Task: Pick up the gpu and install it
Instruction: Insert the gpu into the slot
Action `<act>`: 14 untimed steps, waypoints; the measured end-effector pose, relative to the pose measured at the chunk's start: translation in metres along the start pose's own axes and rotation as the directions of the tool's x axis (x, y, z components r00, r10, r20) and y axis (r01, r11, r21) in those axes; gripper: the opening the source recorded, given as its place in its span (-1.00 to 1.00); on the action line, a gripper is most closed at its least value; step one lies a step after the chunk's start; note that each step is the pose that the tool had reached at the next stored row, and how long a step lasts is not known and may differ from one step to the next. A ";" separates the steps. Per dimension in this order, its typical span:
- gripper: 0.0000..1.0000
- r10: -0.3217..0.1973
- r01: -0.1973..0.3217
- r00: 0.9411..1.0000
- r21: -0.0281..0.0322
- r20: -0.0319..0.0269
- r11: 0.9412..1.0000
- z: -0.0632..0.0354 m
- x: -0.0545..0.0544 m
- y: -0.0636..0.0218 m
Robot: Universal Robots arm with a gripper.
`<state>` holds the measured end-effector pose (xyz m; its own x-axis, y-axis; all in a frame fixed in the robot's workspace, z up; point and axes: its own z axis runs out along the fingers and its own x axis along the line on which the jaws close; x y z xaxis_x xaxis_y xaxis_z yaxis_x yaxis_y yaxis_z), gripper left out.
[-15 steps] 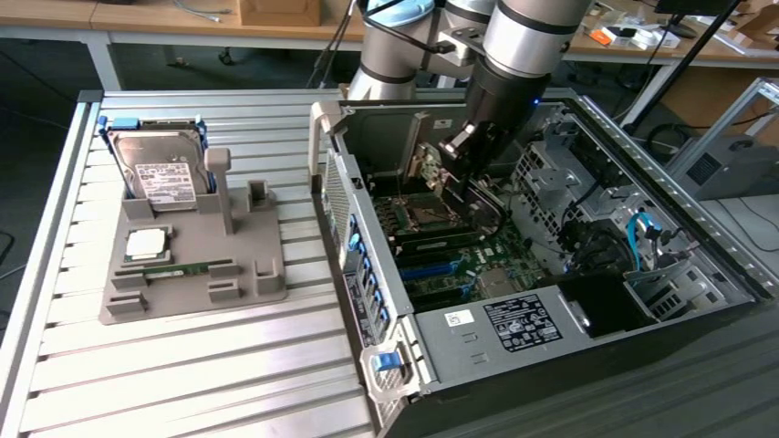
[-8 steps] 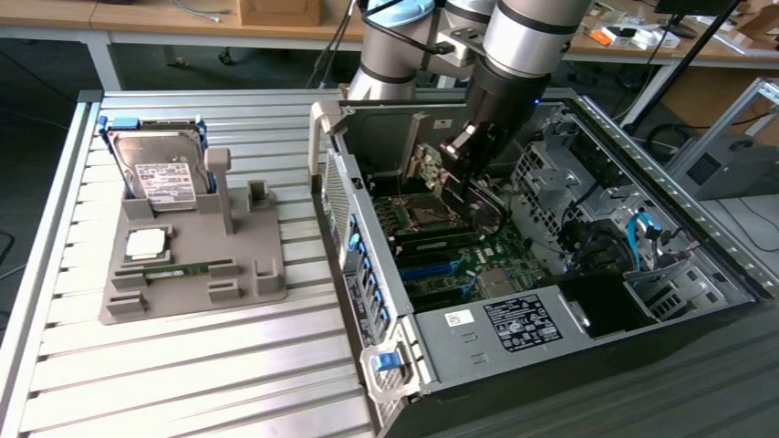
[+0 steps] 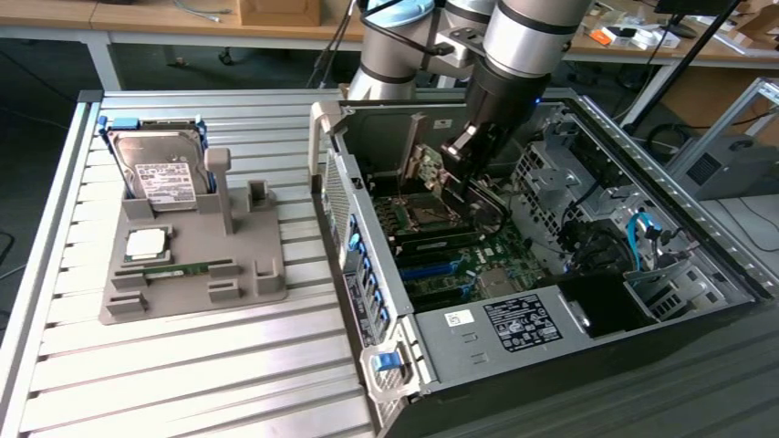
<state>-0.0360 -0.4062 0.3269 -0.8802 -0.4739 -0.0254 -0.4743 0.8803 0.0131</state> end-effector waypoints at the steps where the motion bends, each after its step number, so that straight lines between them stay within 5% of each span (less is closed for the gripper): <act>1: -0.45 -0.004 0.004 1.000 0.000 0.000 1.000 0.0000 0.000 0.0000; 14: -0.45 -0.059 0.059 0.998 -0.002 -0.001 0.998 0.0000 0.000 0.0000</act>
<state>-0.0360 -0.4062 0.3269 -0.8506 -0.5252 -0.0254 -0.5256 0.8507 0.0131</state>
